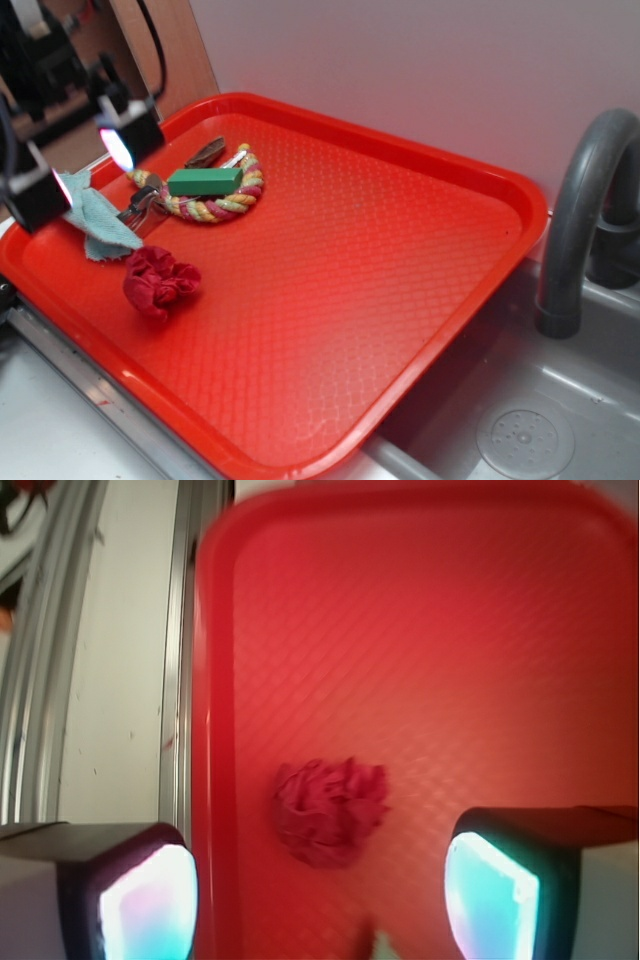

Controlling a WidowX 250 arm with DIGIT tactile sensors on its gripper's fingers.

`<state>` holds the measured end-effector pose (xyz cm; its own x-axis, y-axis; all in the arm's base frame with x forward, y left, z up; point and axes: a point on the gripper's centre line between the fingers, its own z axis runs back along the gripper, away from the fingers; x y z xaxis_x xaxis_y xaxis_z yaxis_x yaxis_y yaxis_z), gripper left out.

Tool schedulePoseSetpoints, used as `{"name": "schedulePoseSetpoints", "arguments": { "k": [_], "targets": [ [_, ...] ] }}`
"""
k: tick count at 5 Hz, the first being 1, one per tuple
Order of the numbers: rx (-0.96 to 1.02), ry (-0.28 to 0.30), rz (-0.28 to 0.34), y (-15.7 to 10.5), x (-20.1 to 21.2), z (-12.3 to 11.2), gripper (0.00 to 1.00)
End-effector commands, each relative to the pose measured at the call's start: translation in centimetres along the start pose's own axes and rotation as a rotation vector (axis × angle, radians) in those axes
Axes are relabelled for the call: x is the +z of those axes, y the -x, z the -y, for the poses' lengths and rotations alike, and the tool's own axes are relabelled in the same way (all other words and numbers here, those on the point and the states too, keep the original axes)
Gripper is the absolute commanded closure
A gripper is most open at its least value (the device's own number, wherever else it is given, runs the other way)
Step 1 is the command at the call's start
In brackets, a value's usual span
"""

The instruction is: Grab the red paper.

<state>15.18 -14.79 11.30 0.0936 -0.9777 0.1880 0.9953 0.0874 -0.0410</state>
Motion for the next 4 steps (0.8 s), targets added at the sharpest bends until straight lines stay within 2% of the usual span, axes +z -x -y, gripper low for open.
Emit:
{"name": "schedulePoseSetpoints", "arguments": {
  "k": [1, 2, 3, 4],
  "targets": [
    [0.105, -0.011, -0.110, -0.4, -3.8, 0.8, 0.00],
    [0.189, -0.033, -0.181, -0.4, -5.5, 0.6, 0.00],
    [0.177, -0.054, -0.264, -0.2, -6.8, 0.8, 0.00],
    [0.157, -0.045, -0.284, -0.2, -7.4, 1.1, 1.00]
  ]
}}
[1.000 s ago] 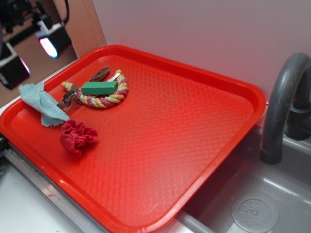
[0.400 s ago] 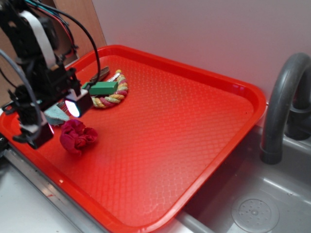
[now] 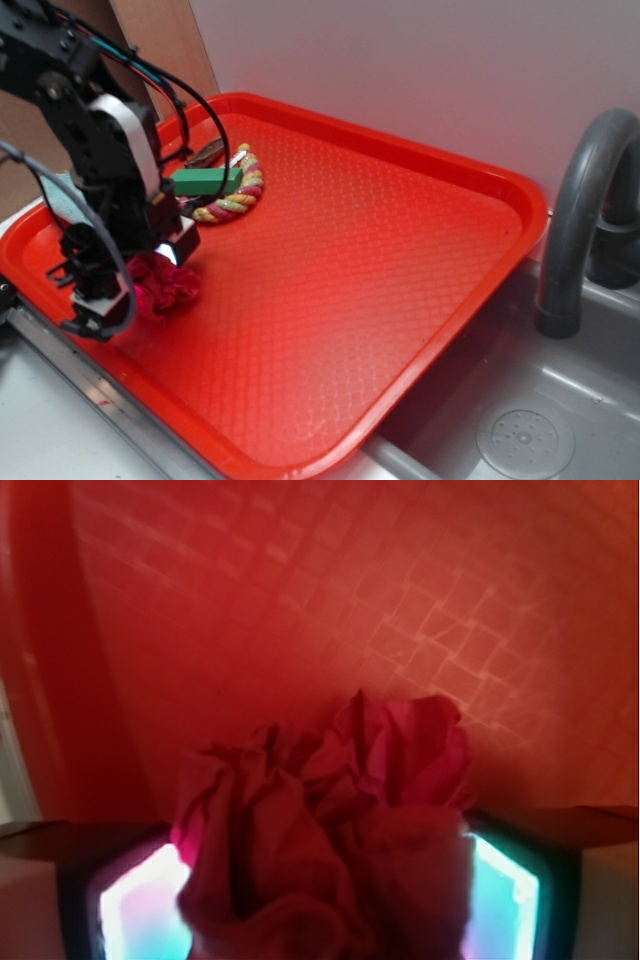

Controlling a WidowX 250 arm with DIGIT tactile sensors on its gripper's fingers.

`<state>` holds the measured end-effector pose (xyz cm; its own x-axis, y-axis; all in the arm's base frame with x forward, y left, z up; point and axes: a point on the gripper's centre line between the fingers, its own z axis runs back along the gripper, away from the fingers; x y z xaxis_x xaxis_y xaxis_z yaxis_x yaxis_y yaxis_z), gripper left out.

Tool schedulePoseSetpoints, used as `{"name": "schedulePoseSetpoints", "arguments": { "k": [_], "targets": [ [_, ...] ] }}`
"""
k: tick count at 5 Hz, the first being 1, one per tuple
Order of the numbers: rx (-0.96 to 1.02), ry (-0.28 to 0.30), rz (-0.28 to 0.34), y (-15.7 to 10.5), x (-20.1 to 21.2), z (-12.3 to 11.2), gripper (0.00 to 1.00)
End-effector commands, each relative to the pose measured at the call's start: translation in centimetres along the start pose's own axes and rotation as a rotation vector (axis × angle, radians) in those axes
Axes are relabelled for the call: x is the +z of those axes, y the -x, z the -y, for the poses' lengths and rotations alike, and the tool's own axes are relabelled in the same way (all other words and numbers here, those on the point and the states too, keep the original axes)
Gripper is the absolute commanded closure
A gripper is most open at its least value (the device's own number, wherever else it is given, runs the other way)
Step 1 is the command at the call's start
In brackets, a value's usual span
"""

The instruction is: Grab the red paper.

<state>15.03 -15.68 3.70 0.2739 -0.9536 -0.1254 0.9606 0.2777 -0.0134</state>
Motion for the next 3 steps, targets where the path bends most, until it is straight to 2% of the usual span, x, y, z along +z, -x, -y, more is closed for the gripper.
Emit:
{"name": "schedulePoseSetpoints", "arguments": {
  "k": [1, 2, 3],
  "targets": [
    [0.030, -0.027, 0.051, -0.3, 1.1, 1.0, 1.00],
    [0.214, -0.061, 0.081, 0.1, 2.9, 0.2, 1.00],
    [0.473, -0.141, 0.038, 1.3, 6.6, -1.1, 1.00]
  ]
}}
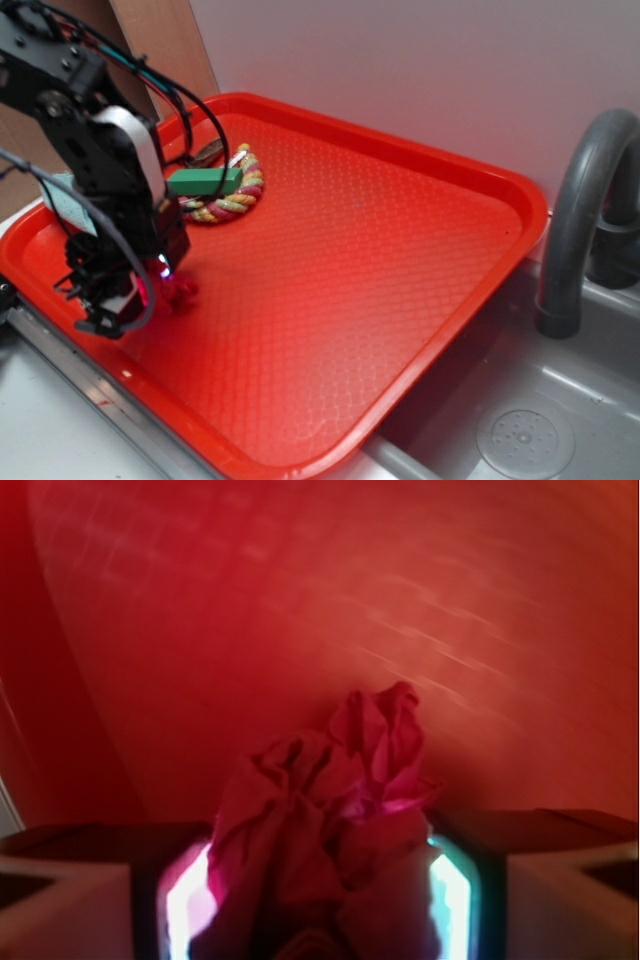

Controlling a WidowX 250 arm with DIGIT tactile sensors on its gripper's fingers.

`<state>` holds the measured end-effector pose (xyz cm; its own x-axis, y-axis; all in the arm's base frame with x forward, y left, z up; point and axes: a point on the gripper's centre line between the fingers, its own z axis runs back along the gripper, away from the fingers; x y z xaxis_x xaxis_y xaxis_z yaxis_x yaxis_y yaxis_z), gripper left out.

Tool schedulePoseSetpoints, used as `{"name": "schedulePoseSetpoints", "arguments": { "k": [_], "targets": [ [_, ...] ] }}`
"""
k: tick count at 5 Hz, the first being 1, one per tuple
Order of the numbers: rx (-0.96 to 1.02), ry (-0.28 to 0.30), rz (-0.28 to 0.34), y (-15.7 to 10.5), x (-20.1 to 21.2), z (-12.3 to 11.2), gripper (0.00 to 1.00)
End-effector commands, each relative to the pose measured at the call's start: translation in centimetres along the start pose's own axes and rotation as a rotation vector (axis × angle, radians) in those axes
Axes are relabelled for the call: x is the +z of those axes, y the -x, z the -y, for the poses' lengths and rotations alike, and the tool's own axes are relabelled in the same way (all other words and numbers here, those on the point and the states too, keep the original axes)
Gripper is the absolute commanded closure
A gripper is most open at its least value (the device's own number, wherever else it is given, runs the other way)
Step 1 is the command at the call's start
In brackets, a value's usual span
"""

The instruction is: Grab the red paper.

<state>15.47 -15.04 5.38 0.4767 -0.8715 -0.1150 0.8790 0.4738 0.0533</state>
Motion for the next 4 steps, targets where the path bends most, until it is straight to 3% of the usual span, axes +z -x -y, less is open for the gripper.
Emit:
{"name": "schedulePoseSetpoints", "arguments": {
  "k": [1, 2, 3, 4],
  "targets": [
    [0.505, -0.073, 0.046, 2.1, 8.7, -2.4, 1.00],
    [0.762, -0.018, 0.172, 5.3, 13.1, -4.0, 1.00],
    [1.016, -0.022, 0.339, 8.1, 17.4, -3.4, 1.00],
    [1.005, 0.019, 0.458, 8.9, 20.0, -4.1, 1.00]
  ]
}}
